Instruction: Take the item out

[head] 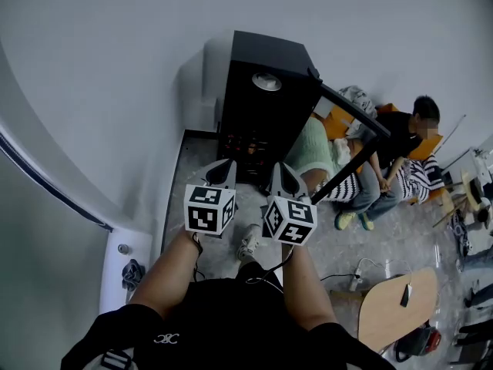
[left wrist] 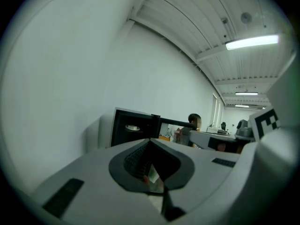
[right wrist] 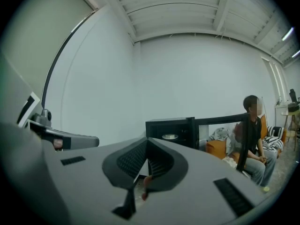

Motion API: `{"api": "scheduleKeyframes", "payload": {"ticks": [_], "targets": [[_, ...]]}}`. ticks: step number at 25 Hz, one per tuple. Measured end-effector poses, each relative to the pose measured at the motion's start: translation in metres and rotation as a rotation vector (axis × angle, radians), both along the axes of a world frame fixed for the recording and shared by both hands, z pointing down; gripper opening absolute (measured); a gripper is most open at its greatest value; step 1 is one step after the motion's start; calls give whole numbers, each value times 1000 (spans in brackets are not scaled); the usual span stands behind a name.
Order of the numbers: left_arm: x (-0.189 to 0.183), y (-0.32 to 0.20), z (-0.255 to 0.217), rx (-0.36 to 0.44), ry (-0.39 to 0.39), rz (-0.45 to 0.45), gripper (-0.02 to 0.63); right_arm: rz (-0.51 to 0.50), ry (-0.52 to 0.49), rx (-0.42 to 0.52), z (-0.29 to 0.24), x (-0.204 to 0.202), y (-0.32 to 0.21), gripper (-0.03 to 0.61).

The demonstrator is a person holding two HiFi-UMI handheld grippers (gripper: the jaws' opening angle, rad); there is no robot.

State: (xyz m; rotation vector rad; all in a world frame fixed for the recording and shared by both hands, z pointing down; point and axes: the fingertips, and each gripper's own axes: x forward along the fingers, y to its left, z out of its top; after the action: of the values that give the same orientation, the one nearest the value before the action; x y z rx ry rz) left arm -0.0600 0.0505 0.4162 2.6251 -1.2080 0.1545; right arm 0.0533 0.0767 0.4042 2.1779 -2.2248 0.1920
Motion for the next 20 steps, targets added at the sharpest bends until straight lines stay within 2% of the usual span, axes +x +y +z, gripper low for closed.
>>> {"api": "scheduleKeyframes", "payload": {"ticks": [2,11,20], "targets": [[0,-13,0,-2,-1,-14,0,-4,-5,3,1,4,-12,3],[27,-75,6,65,-103,-27,-1,-15,-44,21,6,30,-84,3],[69,-154,19,41,-107,-51,0,-31,-33,-3,16,75,-167,3]]}}
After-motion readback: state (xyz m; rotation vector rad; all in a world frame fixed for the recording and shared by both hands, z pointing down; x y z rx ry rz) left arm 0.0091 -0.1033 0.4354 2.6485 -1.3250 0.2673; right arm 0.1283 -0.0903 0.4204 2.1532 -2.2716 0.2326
